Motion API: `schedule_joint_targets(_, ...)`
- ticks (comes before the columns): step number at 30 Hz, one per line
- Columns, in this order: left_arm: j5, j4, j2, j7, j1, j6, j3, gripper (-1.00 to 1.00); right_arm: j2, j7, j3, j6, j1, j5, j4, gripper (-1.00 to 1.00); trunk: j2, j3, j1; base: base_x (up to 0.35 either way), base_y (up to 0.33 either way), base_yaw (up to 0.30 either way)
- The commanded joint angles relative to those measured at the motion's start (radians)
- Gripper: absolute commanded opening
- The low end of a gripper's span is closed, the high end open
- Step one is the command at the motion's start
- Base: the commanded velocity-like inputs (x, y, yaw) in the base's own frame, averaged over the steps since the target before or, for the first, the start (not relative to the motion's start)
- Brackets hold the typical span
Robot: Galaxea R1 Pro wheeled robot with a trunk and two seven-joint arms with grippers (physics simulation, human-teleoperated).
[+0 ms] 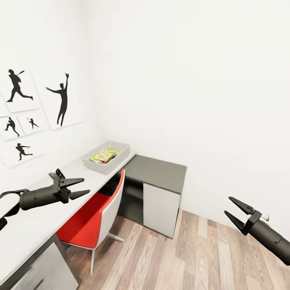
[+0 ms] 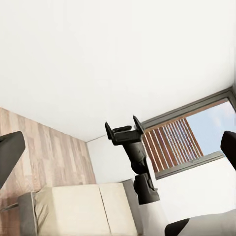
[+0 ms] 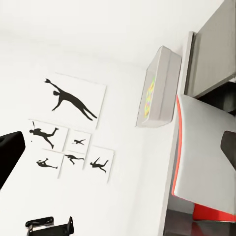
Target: Put all the toys in the child's room - the three board games (two on the bed and one on the table), the two jigsaw puzzles on the table, and the tennis ball on the table - inside the toy box on the table in the child's room.
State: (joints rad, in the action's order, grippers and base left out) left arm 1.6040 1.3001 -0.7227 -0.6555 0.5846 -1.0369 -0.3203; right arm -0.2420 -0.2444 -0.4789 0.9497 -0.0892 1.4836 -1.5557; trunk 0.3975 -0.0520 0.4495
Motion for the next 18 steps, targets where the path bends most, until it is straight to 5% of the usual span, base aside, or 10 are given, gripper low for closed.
schedule_joint_targets(1, -0.001, -0.001, -0.001, -0.006, 0.001, -0.002, -0.002, 1.00, 0.000, -0.008, -0.001, 0.004, -0.001, -0.008, 0.000, 1.00, 0.002, -0.002, 0.000, -0.140, 0.104, -0.279)
schedule_joint_targets(18, -0.001, -0.001, -0.002, -0.006, 0.001, -0.002, -0.003, 1.00, 0.001, -0.007, -0.001, 0.003, -0.001, -0.008, 0.000, 1.00, 0.002, -0.002, 0.000, -0.158, 0.113, -0.279)
